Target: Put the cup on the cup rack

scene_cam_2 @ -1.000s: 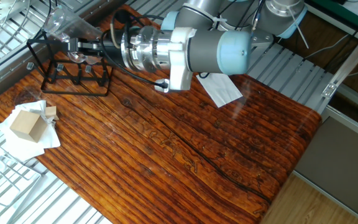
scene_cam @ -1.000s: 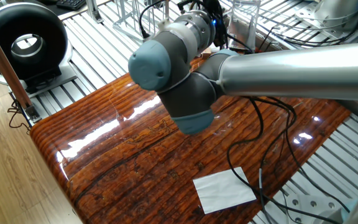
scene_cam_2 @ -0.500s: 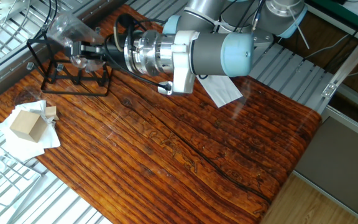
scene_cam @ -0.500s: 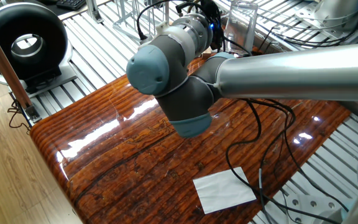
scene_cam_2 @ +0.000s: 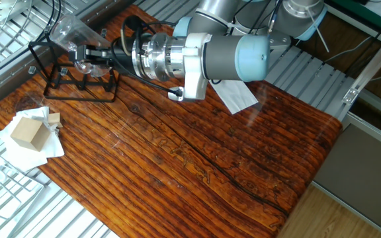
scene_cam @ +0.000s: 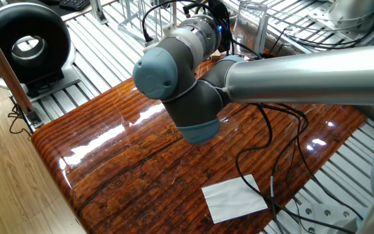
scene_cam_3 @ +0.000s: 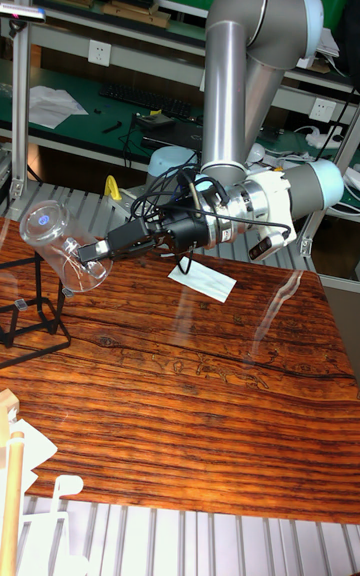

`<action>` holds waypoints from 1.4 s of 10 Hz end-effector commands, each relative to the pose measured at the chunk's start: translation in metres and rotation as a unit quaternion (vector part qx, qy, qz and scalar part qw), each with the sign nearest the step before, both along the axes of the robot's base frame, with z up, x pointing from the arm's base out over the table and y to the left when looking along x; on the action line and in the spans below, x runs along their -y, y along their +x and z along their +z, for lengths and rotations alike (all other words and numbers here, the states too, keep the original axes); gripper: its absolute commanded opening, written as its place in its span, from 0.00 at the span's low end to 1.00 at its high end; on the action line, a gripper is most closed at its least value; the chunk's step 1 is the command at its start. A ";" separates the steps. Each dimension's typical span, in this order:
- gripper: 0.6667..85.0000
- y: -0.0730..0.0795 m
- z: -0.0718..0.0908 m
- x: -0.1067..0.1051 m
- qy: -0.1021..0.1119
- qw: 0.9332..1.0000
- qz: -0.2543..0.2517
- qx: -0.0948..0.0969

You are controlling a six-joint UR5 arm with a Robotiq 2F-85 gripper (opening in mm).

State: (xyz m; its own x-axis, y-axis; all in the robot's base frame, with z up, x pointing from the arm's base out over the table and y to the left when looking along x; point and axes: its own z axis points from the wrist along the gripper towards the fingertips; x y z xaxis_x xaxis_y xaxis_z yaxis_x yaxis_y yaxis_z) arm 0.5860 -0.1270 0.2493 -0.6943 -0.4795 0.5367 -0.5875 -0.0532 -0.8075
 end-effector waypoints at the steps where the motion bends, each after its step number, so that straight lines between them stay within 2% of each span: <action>1: 0.00 0.032 -0.023 0.006 0.043 0.996 0.063 0.035; 5: 0.00 0.046 -0.025 0.013 0.051 0.995 0.079 0.028; 7: 0.00 0.057 -0.030 0.022 0.067 0.994 0.089 0.019; 9: 0.00 0.058 -0.054 0.027 0.121 0.990 0.078 0.005; 10: 0.00 0.057 -0.060 0.027 0.134 0.988 0.073 0.003; 11: 0.00 0.049 -0.076 0.021 0.172 0.983 0.057 -0.001; 12: 0.00 0.050 -0.081 0.019 0.186 0.981 0.060 -0.010; 14: 0.00 0.047 -0.076 0.018 0.170 0.984 0.060 -0.001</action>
State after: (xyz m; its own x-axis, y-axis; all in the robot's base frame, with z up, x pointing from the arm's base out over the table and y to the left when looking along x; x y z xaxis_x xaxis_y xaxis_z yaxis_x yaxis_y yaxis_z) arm 0.6310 -0.1439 0.1860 -0.6219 -0.6841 0.3812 -0.5994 0.1026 -0.7938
